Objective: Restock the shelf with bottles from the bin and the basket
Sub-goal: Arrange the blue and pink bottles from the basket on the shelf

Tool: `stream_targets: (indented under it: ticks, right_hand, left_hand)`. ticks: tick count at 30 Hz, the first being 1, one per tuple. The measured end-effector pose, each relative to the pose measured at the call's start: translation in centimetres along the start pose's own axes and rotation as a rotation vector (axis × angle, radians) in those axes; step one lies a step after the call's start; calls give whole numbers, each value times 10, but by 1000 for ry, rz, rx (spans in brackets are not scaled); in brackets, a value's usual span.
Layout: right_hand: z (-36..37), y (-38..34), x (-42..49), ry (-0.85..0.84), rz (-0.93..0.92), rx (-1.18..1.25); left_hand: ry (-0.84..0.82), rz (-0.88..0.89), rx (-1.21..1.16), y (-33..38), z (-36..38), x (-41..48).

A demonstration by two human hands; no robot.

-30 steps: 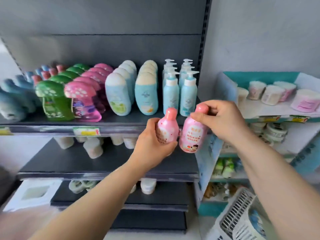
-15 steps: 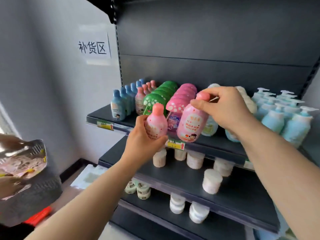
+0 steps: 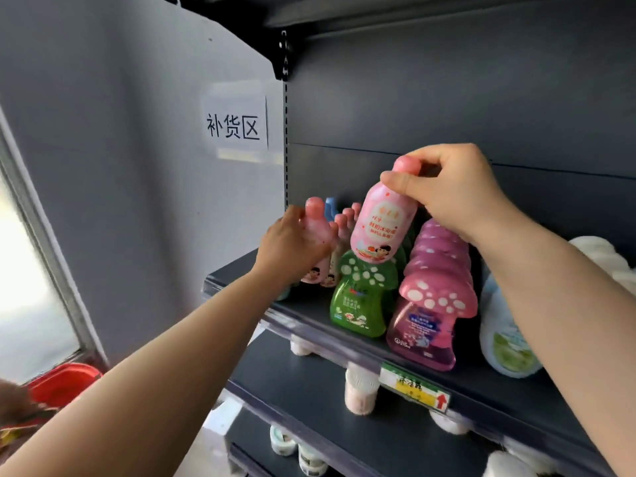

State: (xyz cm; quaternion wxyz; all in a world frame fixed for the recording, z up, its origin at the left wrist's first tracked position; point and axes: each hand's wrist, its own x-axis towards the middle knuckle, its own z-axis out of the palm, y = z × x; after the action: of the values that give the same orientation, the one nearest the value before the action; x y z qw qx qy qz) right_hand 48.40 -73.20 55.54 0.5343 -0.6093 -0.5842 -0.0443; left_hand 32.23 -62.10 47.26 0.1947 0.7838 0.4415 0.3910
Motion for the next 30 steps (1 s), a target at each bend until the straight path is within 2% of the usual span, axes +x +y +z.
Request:
stream_targets:
  ticks: [5, 12, 21, 30]
  right_hand:
    - [5, 14, 27, 33, -19, 24]
    - [16, 24, 38, 28, 23, 27]
    - [32, 23, 43, 12, 81, -63]
    - [42, 12, 45, 45, 110, -84]
  left_hand:
    - [-104, 42, 147, -13, 19, 41]
    - [-243, 198, 344, -28, 40, 67]
    - [-376, 326, 318, -39, 53, 77]
    - [-481, 515, 463, -34, 32, 105]
